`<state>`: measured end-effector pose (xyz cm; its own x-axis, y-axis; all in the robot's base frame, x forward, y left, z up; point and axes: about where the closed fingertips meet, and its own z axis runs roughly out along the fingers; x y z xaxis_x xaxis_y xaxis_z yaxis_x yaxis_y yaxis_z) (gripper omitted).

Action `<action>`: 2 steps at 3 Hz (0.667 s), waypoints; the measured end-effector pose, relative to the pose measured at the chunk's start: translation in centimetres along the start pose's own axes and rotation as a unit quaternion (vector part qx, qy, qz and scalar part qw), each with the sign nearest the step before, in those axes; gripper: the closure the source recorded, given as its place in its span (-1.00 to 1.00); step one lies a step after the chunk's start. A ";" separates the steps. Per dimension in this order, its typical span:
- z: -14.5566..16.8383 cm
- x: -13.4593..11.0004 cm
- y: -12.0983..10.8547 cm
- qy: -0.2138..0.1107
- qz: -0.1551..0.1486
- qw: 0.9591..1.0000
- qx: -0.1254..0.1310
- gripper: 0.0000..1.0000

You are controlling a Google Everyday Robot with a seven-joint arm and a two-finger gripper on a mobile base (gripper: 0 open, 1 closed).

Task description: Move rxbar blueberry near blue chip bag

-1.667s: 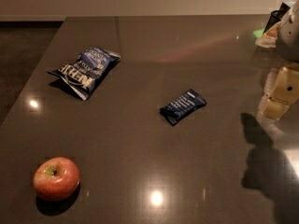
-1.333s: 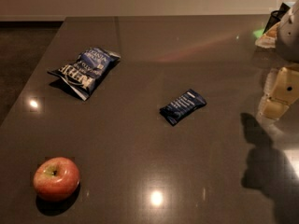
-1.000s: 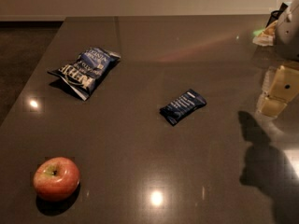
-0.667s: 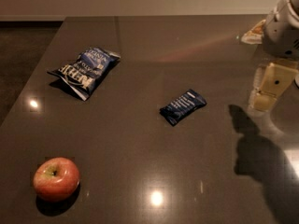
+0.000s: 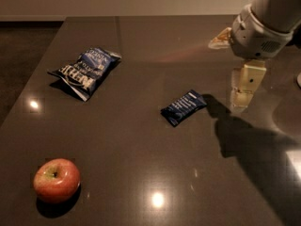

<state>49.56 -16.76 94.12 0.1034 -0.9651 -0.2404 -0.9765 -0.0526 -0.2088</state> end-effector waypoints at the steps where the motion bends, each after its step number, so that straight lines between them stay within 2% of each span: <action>1: 2.1 -2.4 0.4 -0.023 -0.068 0.997 -0.028 -1.00; 2: 4.3 -4.0 0.7 -0.035 -0.115 0.992 -0.048 -1.00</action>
Offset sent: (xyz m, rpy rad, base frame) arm -0.0072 0.0717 -0.0578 0.0143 0.0795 0.3920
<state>49.26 -11.87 90.84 0.3342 -0.9048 -0.2640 -0.9391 -0.2959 -0.1746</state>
